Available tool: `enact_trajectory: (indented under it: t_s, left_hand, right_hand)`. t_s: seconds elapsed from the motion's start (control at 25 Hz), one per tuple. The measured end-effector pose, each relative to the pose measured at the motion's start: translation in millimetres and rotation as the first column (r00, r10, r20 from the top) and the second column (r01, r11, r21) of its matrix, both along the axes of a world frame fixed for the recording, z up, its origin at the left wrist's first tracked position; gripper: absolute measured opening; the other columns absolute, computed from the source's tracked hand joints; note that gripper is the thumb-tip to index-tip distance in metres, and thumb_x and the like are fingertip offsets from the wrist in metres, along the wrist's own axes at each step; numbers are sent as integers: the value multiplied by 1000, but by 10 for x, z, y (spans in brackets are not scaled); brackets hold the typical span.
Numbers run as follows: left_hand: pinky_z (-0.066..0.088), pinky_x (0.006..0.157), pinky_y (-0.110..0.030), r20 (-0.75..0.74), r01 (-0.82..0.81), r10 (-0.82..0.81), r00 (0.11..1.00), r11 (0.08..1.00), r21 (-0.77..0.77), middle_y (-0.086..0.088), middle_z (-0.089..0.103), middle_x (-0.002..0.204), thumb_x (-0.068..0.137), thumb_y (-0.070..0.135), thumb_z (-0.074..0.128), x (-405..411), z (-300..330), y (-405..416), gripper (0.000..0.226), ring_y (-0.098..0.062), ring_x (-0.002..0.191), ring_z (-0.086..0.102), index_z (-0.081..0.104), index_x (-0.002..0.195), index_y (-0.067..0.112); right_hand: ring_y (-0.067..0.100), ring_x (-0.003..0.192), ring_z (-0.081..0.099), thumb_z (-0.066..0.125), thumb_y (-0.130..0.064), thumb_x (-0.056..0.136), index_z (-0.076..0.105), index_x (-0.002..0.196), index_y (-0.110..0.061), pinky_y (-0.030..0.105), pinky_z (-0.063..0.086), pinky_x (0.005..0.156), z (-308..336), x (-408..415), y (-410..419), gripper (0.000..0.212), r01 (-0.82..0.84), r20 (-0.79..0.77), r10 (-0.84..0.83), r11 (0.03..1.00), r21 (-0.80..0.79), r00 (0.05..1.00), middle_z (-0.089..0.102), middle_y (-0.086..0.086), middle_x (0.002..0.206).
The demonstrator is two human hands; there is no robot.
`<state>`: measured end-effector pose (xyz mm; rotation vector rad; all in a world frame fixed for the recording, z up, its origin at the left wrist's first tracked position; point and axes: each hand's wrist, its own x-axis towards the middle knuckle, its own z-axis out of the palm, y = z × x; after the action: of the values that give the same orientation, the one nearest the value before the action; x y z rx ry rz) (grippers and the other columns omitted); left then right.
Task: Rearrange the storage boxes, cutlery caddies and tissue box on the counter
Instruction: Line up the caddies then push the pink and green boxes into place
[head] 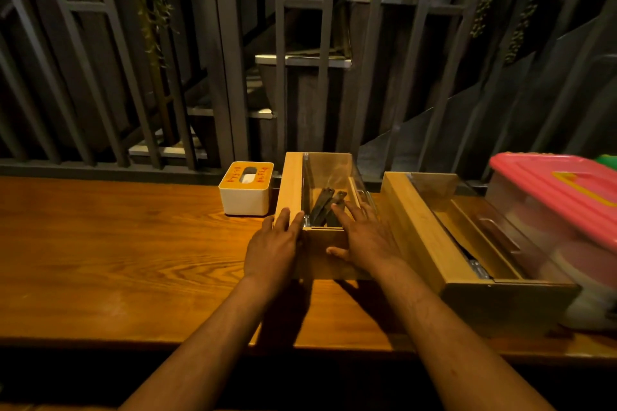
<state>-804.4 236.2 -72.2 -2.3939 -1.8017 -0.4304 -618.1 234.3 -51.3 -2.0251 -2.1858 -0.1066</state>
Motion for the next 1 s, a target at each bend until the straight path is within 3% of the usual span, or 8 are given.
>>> enact_trajectory:
  t_s: [0.16,0.36,0.52,0.64,0.76,1.0]
  left_hand:
    - [35,110,-40,20,39,-40,999,998,39,-7,33,154,98,38,48,24,60,-261,60,-32,142,27,24,151,26]
    - [27,117,-42,158,113,-121,980,992,57,-3,34,155,96,45,47,464,224,-665,55,-26,145,24,31,148,33]
    - [32,111,-38,202,222,-248,948,965,143,1,43,146,94,48,44,1106,351,-987,51,-23,138,34,37,143,35]
    - [35,109,-37,201,261,-286,937,955,140,0,44,146,92,52,39,1643,304,-1176,54,-21,137,35,37,144,37]
    - [23,117,-38,178,245,-255,950,966,75,-1,31,157,92,53,41,2152,216,-1350,60,-21,145,24,26,148,39]
    - [22,119,-39,194,92,-99,976,995,43,3,20,162,97,52,40,2477,-26,-1378,59,-20,150,12,19,151,41]
  right_hand:
    - [26,149,12,72,-52,77,17,151,-36,52,21,118,180,63,-232,94,-4,-93,2,1000,-27,996,18,-1,162]
    - [19,140,34,69,-56,75,37,144,-36,46,32,113,457,678,-733,78,21,-206,-2,996,89,978,40,-5,151]
    - [19,134,42,61,-68,67,46,140,-34,40,35,111,486,1426,-1050,81,6,-264,21,995,103,964,46,-5,148]
    - [22,143,28,58,-79,55,39,144,-39,43,26,117,395,2076,-1272,99,26,-219,-32,999,-29,975,34,-2,156]
    - [24,148,15,72,-67,58,24,149,-44,47,24,117,245,2675,-1403,105,36,-169,-59,990,-136,984,10,-4,164]
    - [25,150,-2,74,-55,74,9,151,-46,41,13,119,-89,2874,-1318,101,-75,-210,79,997,29,975,-1,-8,164]
